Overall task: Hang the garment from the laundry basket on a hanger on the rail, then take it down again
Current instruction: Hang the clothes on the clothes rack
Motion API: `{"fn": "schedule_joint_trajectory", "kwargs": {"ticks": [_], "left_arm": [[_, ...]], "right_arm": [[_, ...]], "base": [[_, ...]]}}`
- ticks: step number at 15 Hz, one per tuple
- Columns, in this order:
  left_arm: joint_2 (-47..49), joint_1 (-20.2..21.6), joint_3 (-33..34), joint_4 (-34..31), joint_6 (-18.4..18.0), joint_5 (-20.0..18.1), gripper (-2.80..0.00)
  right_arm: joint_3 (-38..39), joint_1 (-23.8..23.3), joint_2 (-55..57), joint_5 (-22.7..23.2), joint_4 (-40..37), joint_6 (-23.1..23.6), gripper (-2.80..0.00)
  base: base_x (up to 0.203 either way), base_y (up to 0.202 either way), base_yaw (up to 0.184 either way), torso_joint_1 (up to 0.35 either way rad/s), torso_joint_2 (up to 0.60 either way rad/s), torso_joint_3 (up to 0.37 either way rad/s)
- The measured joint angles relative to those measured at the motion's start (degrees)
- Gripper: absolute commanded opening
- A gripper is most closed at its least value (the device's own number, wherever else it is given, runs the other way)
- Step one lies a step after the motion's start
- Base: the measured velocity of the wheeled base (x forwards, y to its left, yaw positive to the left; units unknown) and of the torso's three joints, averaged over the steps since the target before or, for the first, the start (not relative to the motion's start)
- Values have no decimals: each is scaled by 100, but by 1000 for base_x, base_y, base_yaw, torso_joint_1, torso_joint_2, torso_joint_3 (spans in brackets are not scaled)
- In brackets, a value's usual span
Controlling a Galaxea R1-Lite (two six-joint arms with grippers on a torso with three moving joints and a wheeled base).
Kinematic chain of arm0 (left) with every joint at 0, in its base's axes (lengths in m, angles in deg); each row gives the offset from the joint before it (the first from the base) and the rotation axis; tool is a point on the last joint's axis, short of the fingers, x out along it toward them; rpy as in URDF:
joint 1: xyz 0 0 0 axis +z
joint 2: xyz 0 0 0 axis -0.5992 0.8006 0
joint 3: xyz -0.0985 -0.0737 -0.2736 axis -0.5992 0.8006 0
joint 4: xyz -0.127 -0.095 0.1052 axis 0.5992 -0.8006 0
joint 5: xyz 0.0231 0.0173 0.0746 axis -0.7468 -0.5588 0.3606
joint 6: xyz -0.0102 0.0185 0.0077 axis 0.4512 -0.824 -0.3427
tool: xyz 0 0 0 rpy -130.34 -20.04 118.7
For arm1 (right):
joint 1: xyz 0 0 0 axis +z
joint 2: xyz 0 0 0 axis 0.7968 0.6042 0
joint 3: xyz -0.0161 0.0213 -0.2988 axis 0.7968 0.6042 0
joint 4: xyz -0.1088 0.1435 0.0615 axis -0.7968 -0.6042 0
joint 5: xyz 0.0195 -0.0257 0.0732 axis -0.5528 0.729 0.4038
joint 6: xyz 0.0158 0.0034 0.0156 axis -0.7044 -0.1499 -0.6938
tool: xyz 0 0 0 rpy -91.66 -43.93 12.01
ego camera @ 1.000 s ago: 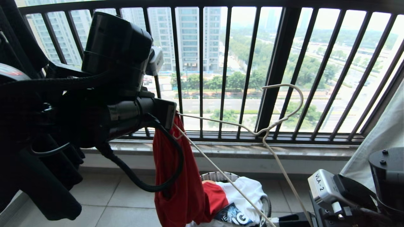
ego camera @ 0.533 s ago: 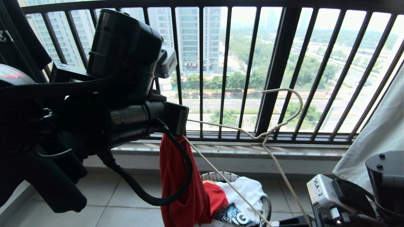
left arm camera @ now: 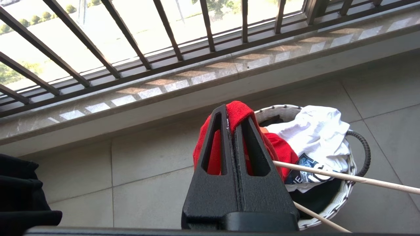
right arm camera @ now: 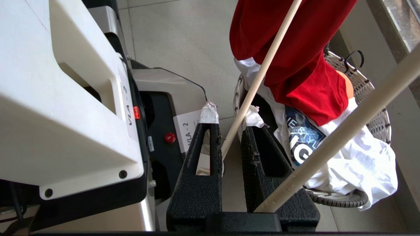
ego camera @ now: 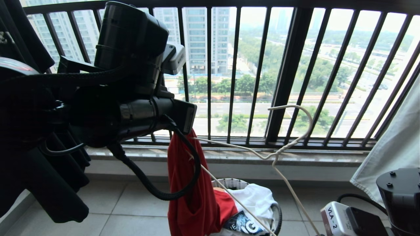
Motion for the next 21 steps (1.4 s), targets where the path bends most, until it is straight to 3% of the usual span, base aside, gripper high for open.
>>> {"fn": "schedule_joint_trajectory", "kwargs": {"ticks": [5,14,21], "left_arm": [[20,-67,-44,0,-2,-33,-280],[172,-719,2,-2,199,-43,-280],[314,-1002,-24,6,221,-489,-280]], "right_arm": [[22,13,24,13,4,11,-280],[-33,-110,55,-25,24,-28,-280],[-97,-105,77,25,33,-254,-280]], "base": [[0,0,0,0,0,0],[0,0,0,0,0,0],[0,0,0,0,0,0]]}}
